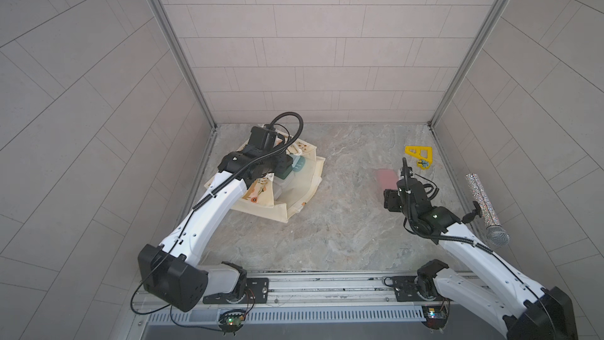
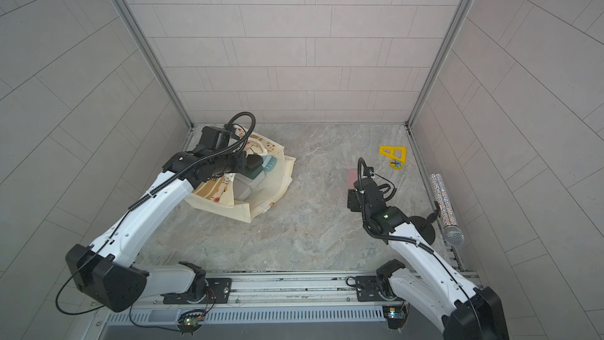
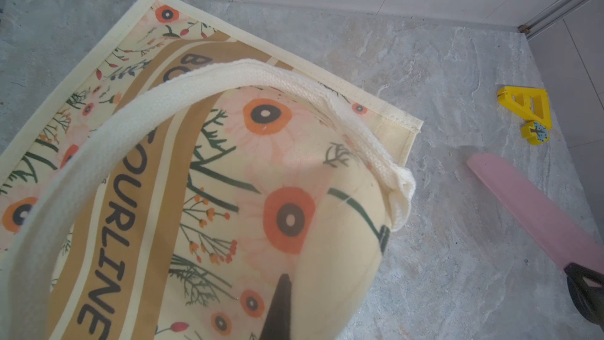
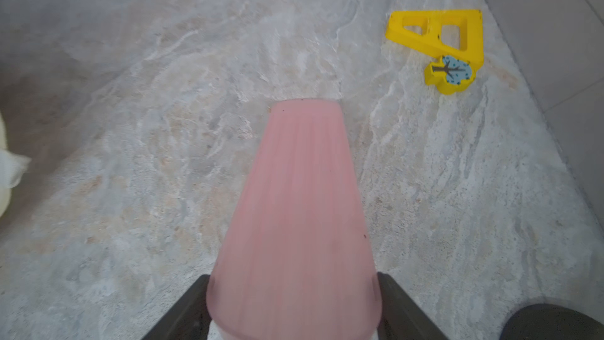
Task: Take out the pencil case from the canvas bag
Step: Place the pencil case at the center of the board.
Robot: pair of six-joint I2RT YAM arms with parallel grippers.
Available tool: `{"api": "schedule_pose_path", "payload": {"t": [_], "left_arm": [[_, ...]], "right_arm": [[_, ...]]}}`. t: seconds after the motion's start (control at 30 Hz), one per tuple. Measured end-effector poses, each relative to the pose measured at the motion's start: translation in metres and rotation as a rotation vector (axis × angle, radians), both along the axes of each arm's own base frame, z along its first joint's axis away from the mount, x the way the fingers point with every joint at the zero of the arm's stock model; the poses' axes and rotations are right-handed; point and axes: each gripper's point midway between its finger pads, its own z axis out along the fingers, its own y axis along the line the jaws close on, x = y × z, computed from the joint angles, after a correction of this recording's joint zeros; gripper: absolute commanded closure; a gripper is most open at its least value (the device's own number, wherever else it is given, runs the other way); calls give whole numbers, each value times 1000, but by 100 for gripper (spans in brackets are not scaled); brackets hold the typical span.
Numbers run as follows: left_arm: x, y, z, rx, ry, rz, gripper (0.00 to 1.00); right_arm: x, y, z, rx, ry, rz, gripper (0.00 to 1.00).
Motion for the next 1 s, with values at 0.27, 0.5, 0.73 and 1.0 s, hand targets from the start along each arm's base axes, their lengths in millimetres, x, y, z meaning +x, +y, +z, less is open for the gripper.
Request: {"api": "schedule_pose_path", "payload": {"t": [0.27, 0.5, 0.73, 1.0], "left_arm": [[3, -2, -10, -91, 74, -30, 100], [2, -5, -13, -158, 106, -34, 100], [2, -3, -20, -174, 142, 14, 100], [3, 0, -21, -203, 152, 82, 100]], "right_arm": [[53, -24, -13, 31, 56, -59, 38], [98, -26, -31, 26, 125, -17, 38], [135, -49, -49, 1, 192, -15, 37], [161, -52, -65, -63, 259, 74, 34]]}}
